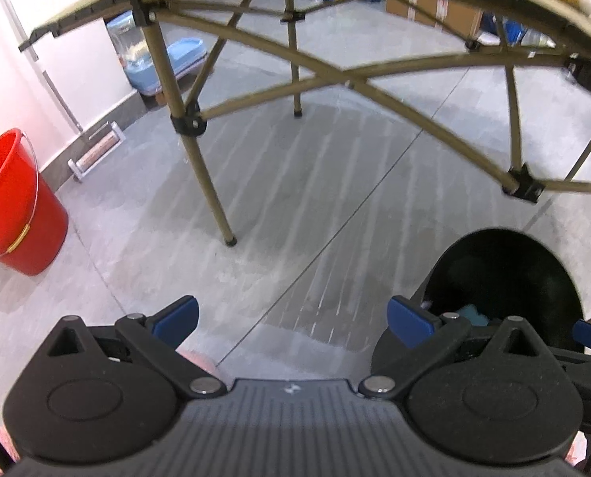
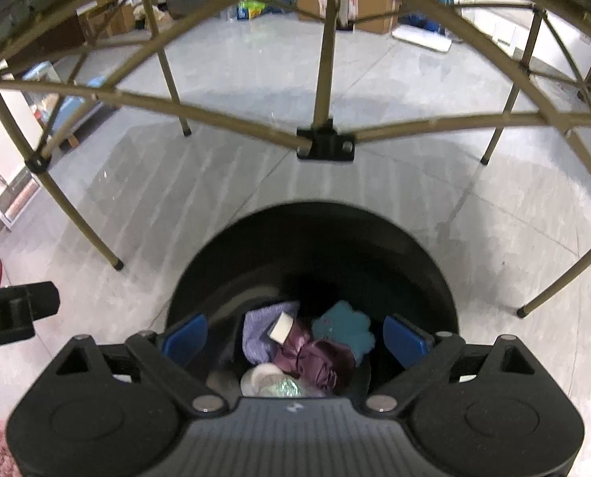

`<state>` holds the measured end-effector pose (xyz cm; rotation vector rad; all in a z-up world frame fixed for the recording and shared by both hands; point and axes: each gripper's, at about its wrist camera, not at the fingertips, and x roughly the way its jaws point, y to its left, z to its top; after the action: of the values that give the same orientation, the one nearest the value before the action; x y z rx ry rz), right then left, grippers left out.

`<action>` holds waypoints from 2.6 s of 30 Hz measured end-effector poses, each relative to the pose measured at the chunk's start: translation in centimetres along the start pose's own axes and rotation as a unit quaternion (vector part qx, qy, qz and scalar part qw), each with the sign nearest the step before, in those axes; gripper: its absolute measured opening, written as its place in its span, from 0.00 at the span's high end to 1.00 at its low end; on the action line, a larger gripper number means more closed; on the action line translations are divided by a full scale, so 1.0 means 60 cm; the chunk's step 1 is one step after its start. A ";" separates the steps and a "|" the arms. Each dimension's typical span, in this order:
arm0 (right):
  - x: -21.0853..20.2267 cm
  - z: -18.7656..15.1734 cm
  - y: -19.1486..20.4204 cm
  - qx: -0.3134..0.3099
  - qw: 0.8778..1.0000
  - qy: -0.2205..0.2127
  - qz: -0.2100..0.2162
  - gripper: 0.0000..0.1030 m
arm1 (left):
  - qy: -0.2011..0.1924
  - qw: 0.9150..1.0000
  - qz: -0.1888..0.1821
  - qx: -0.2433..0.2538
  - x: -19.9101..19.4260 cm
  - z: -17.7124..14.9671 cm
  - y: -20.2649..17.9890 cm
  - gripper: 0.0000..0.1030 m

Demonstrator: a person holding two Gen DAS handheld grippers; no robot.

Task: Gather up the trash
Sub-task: 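Raise both tools back up toward the items on the table, then grasp the plush hamster with the right tool while the left tool grasps the blue tissue pack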

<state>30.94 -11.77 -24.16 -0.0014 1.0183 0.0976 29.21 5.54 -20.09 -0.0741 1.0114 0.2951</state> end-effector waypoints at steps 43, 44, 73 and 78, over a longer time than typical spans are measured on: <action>-0.241 0.197 -0.171 0.039 0.956 -0.289 0.002 0.00 | -0.229 0.970 -0.080 0.000 -0.194 0.170 -0.100 0.00; -0.239 0.206 -0.176 0.041 0.955 -0.292 0.002 0.00 | -0.231 0.970 -0.081 0.002 -0.192 0.176 -0.104 0.00; -0.075 0.442 -0.236 0.014 0.961 -0.275 -0.023 0.00 | -0.238 0.967 -0.089 0.006 -0.067 0.379 -0.196 0.00; -0.033 0.492 -0.230 0.000 0.970 -0.240 -0.027 0.00 | -0.230 0.969 -0.087 -0.002 -0.033 0.400 -0.191 0.00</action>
<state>56.12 -24.31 -7.56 -0.0051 0.5331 0.0436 51.16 -1.14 -6.48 -0.0922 0.5394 0.1423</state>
